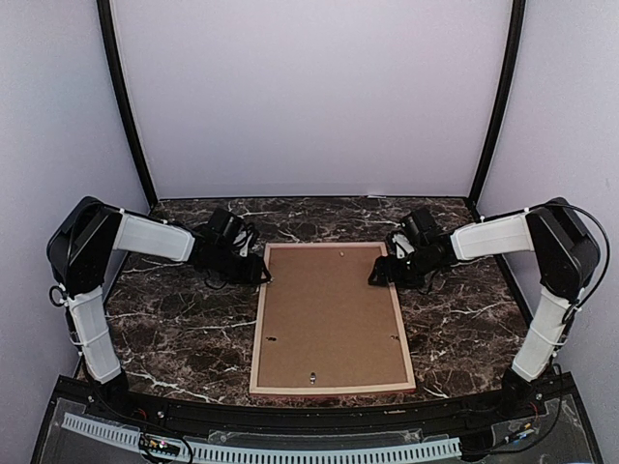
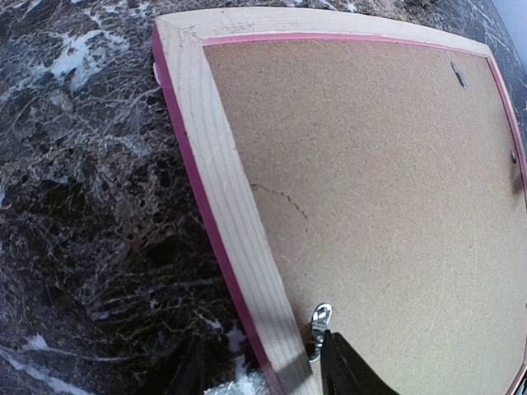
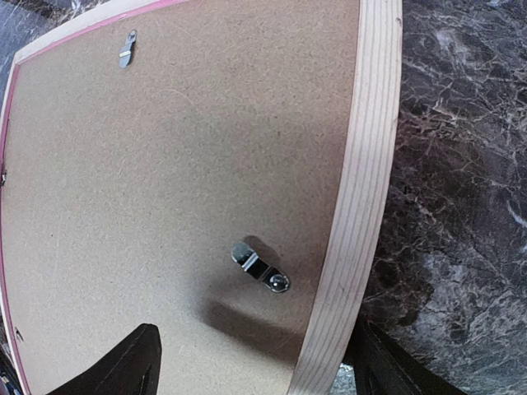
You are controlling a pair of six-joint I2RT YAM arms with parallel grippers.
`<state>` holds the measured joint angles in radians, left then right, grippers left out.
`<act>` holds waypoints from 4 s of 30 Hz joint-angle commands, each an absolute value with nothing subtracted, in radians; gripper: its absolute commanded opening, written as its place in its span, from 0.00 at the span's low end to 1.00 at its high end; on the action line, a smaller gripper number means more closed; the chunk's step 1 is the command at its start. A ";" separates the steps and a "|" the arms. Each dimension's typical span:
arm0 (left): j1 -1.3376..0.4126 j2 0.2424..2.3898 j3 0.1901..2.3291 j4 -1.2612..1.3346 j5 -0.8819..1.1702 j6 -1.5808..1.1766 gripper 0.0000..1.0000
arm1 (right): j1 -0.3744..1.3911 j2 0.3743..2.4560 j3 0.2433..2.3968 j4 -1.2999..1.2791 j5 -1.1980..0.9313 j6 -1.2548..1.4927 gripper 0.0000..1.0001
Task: Put the photo into the frame
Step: Press the fastener onto the backboard.
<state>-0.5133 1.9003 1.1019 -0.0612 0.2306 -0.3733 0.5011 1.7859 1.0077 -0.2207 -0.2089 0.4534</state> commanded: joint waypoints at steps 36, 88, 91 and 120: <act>-0.582 1.967 1.187 -0.170 0.068 -0.250 0.45 | 0.499 1.842 0.999 -0.227 -0.229 0.446 0.81; -0.583 1.838 1.093 -0.169 0.162 -0.328 0.57 | 0.499 1.792 0.994 -0.255 -0.144 0.431 0.81; -0.583 1.836 1.072 -0.164 0.164 -0.334 0.53 | 0.499 1.798 1.009 -0.263 -0.126 0.426 0.81; -0.620 1.860 1.050 -0.129 0.141 -0.449 0.33 | 0.498 1.930 1.145 -0.283 -0.030 0.364 0.58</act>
